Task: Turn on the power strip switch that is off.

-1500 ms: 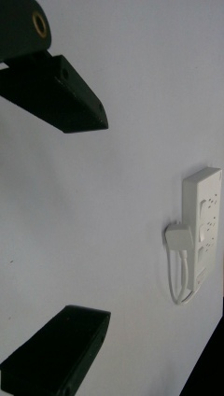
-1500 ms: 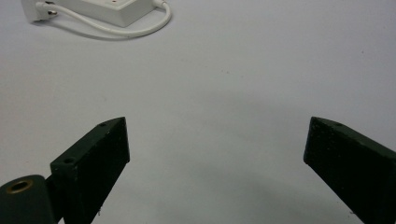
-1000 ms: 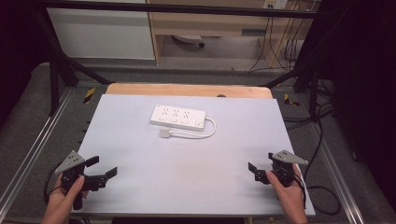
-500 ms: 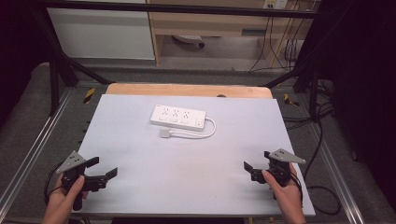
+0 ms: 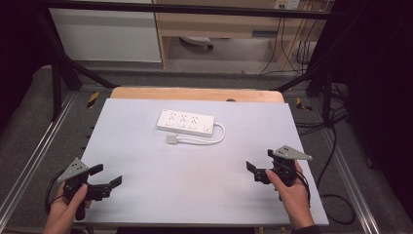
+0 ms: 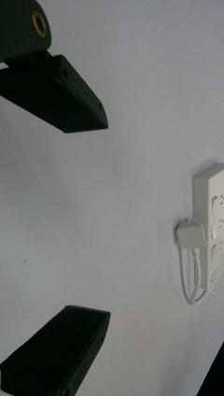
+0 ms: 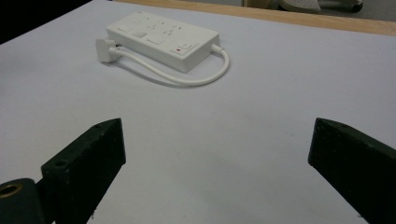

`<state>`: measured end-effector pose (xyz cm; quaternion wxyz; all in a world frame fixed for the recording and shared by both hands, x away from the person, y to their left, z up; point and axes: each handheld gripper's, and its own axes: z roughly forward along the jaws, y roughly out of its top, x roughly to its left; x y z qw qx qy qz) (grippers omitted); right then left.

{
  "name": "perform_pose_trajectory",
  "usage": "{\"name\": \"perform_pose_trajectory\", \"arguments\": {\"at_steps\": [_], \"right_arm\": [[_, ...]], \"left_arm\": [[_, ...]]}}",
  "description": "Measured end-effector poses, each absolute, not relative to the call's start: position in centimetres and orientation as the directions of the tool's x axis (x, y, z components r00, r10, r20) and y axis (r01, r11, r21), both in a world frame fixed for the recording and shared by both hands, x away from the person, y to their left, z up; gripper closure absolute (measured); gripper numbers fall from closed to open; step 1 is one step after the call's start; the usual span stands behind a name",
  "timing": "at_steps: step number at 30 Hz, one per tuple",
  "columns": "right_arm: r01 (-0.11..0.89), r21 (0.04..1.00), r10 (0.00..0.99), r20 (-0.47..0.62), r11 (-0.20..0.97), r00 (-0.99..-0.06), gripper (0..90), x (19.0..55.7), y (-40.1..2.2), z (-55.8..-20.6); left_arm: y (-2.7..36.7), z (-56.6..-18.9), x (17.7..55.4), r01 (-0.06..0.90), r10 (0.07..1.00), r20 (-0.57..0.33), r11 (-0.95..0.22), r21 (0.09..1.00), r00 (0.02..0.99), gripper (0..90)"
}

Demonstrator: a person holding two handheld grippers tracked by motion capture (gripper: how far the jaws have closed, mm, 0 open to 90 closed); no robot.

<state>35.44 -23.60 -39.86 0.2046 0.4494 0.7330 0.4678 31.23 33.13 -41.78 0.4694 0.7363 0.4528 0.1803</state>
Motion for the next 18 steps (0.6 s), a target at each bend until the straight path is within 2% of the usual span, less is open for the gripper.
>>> {"name": "perform_pose_trajectory", "arguments": {"at_steps": [18], "right_arm": [[0.44, 0.87, 0.816, 0.082, 0.221, -0.573, 4.3, 39.9, -19.7, -37.0]], "left_arm": [[33.0, -41.9, 31.3, 0.504, 0.835, -0.157, -0.159, 0.849, 0.527, 7.6]]}}
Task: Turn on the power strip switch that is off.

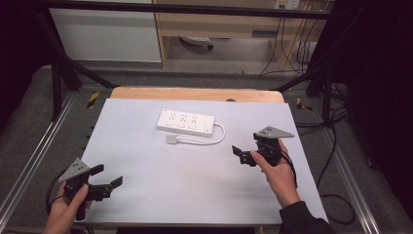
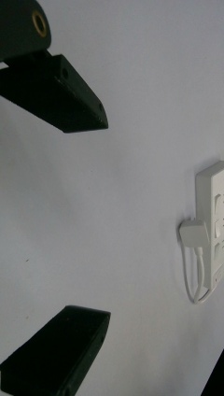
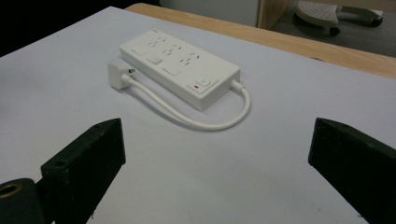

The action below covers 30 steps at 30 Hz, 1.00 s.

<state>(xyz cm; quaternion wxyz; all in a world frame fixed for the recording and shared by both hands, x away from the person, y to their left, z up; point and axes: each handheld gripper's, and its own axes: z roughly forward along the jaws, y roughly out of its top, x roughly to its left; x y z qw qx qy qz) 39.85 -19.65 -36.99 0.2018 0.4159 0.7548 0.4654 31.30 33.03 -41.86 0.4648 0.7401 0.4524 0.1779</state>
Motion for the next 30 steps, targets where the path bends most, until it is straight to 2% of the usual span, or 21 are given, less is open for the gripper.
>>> {"name": "perform_pose_trajectory", "arguments": {"at_steps": [12, 21, 30], "right_arm": [[0.424, 0.873, 0.802, 0.066, 0.242, -0.594, 4.3, 43.0, -17.5, -36.0], [0.409, 0.887, 0.8, 0.081, 0.214, -0.595, 5.7, 44.7, -16.2, -35.2], [0.38, 0.893, 0.809, 0.031, 0.242, -0.587, 9.6, 46.6, -14.6, -34.7]], "left_arm": [[33.0, -41.9, 31.3, 0.506, 0.835, -0.153, -0.165, 0.847, 0.528, 7.6], [32.9, -42.0, 31.3, 0.507, 0.832, -0.154, -0.168, 0.846, 0.533, 7.6], [32.9, -42.0, 31.3, 0.507, 0.83, -0.155, -0.169, 0.845, 0.536, 7.7]]}}
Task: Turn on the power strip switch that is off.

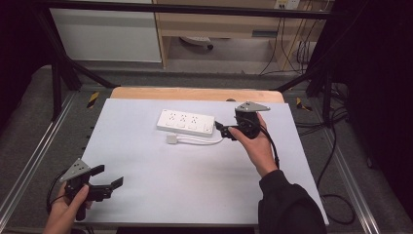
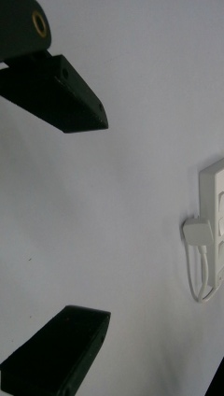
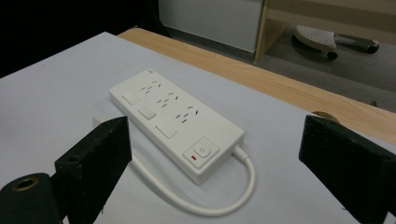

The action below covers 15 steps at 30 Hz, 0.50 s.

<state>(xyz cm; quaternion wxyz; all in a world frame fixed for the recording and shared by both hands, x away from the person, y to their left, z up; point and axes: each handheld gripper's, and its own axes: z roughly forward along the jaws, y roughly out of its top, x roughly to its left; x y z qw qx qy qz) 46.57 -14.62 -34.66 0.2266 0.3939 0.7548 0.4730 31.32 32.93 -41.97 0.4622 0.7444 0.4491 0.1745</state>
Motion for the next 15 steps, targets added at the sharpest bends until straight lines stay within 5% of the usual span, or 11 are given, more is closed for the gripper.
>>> {"name": "perform_pose_trajectory", "arguments": {"at_steps": [15], "right_arm": [[0.413, 0.887, 0.824, 0.069, 0.208, -0.563, 12.0, 49.5, -13.3, -35.4]], "left_arm": [[32.8, -42.1, 31.4, 0.515, 0.823, -0.157, -0.183, 0.837, 0.547, 7.3]]}}
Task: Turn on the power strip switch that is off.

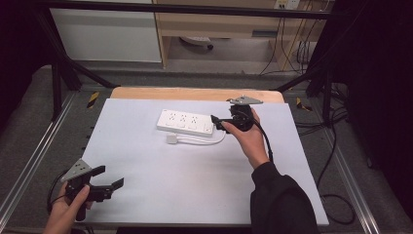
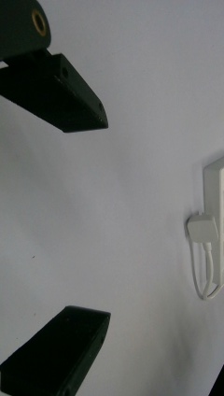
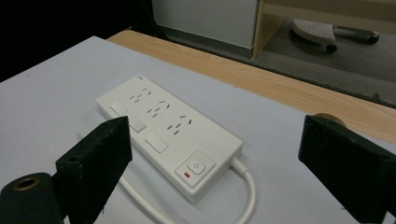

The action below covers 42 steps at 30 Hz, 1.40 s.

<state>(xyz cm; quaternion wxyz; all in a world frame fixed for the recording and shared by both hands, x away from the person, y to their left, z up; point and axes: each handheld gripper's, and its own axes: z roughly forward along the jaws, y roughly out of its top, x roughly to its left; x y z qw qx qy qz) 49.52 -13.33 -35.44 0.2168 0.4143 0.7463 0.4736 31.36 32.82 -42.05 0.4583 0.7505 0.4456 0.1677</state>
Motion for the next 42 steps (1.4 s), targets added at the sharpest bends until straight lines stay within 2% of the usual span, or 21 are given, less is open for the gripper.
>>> {"name": "perform_pose_trajectory", "arguments": {"at_steps": [14, 23, 42], "right_arm": [[0.415, 0.89, 0.81, 0.098, 0.189, -0.578, 18.5, 51.9, -10.3, -36.3], [0.39, 0.905, 0.81, 0.096, 0.171, -0.579, 29.0, 52.8, -8.4, -36.5], [0.411, 0.898, 0.808, 0.124, 0.155, -0.576, 36.5, 54.0, -6.7, -37.9]], "left_arm": [[32.8, -42.1, 31.4, 0.52, 0.828, -0.157, -0.18, 0.835, 0.538, 7.6], [32.8, -42.1, 31.5, 0.523, 0.83, -0.156, -0.18, 0.833, 0.535, 7.6], [32.9, -42.1, 31.5, 0.526, 0.832, -0.158, -0.179, 0.831, 0.532, 7.6]]}}
